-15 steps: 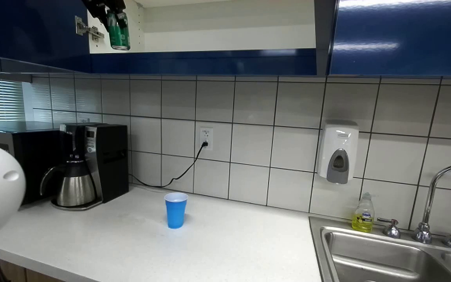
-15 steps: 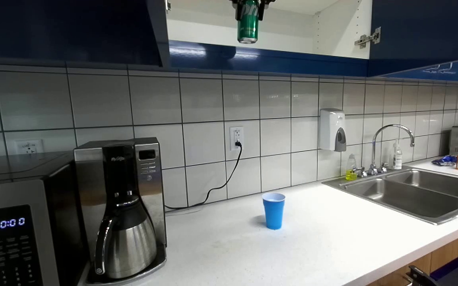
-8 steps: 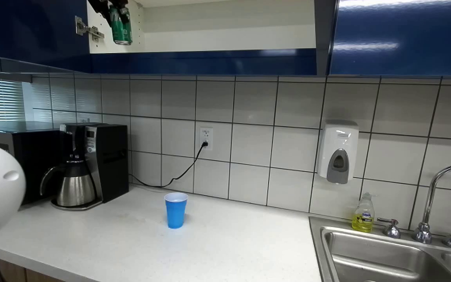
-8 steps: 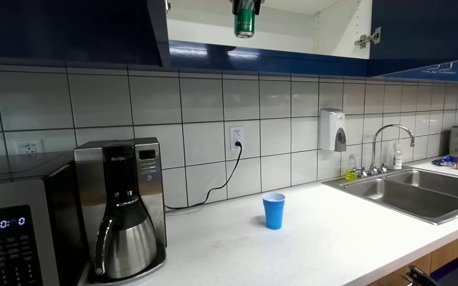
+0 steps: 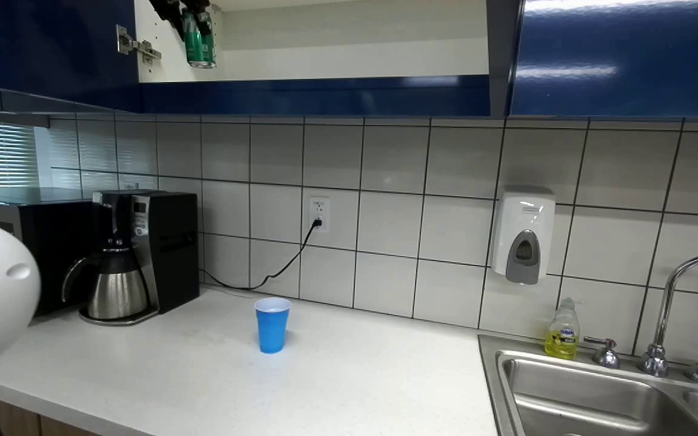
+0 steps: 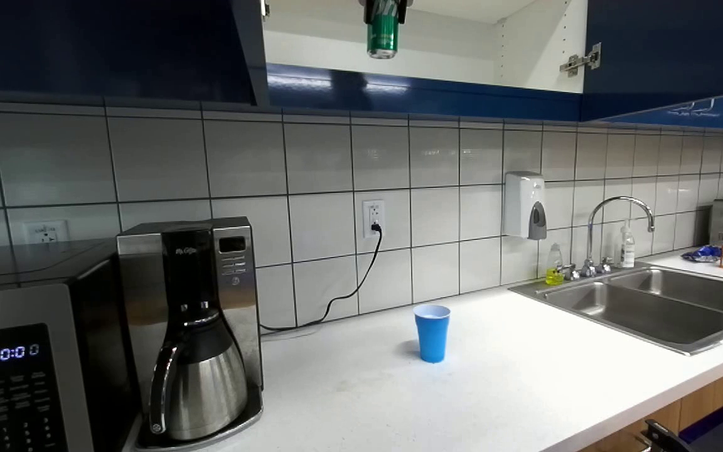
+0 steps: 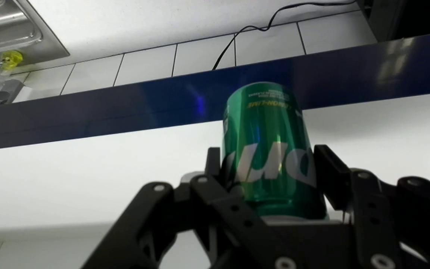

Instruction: Put the green can in the open upper cabinet.

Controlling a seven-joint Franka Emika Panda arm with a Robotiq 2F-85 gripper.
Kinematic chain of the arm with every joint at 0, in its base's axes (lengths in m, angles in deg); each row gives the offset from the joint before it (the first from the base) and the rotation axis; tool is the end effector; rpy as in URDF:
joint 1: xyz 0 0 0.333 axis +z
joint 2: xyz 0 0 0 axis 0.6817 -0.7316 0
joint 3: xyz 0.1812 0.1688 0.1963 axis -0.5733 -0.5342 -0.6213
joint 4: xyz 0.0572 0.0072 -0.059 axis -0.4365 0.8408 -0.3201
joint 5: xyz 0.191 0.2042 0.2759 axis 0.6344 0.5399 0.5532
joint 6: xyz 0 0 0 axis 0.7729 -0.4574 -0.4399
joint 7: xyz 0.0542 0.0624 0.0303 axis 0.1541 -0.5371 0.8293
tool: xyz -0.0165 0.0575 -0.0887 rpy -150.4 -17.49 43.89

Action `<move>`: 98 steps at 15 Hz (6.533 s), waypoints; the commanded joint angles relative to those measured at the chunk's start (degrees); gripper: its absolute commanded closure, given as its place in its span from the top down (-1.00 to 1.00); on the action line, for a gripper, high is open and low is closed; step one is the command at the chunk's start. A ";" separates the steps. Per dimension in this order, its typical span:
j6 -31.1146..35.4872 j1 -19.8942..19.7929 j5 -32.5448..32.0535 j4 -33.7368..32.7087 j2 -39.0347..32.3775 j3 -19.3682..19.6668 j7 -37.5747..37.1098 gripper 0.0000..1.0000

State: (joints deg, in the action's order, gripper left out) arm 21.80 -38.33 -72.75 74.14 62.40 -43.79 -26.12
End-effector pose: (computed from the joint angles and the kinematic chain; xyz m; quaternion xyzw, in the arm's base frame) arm 0.4387 0.1959 0.8225 0.9513 -0.0764 0.2930 0.0577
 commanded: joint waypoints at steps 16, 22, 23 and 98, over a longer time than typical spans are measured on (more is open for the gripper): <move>-6.40 2.53 -3.35 -17.44 -15.01 2.04 -2.40 -0.23; -7.85 2.90 -3.70 -20.75 -17.44 2.07 -2.44 -0.23; -8.05 2.97 -3.82 -21.09 -17.70 2.05 -2.38 0.77; 14.91 2.11 15.64 56.14 23.67 6.76 4.85 1.00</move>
State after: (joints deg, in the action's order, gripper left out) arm 36.76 -34.60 -57.98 130.37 85.91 -35.77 -22.04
